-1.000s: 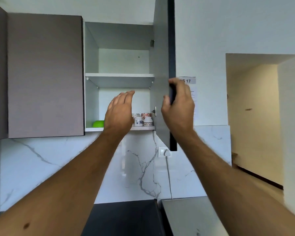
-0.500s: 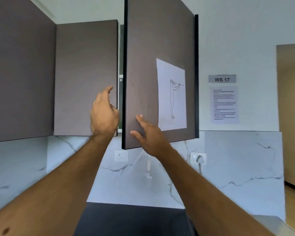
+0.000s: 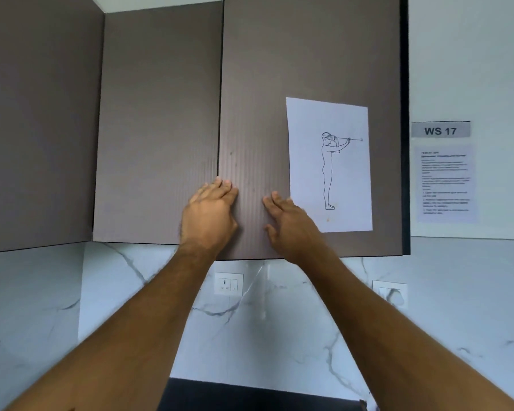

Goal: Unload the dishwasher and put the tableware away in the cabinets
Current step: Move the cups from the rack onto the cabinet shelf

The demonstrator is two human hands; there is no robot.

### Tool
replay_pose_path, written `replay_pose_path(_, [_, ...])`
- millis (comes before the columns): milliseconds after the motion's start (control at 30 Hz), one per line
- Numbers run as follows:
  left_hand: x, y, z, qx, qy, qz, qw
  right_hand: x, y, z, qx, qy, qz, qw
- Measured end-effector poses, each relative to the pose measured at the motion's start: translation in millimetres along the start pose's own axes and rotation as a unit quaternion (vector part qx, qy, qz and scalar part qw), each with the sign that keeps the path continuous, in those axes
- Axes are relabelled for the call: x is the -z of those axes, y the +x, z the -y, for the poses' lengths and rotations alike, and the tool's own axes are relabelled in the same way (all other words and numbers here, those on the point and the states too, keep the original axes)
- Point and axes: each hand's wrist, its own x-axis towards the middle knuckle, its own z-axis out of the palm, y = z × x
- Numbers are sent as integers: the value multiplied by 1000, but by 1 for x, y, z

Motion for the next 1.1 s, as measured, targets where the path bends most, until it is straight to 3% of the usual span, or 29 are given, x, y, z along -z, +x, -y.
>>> replay_pose_path(133, [-34, 14, 14, -9, 29, 49, 998, -14, 28, -7, -14, -57, 9, 998])
replay_pose_path(433, [-89, 31, 31, -4, 15, 113, 993, -47, 62, -26, -51, -65, 15, 996])
replay_pose_path(733, [-125, 30, 39, -5, -35, 106, 994, -80, 70, -30, -86, -65, -10, 994])
replay_pose_path(900, [-122, 30, 41, -8, -32, 114, 993, -85, 78, -25, -117, -54, -19, 992])
replay_pose_path(1100, [-76, 43, 47, -1, -4, 230, 973, -68, 76, -18, -136, -28, 41, 989])
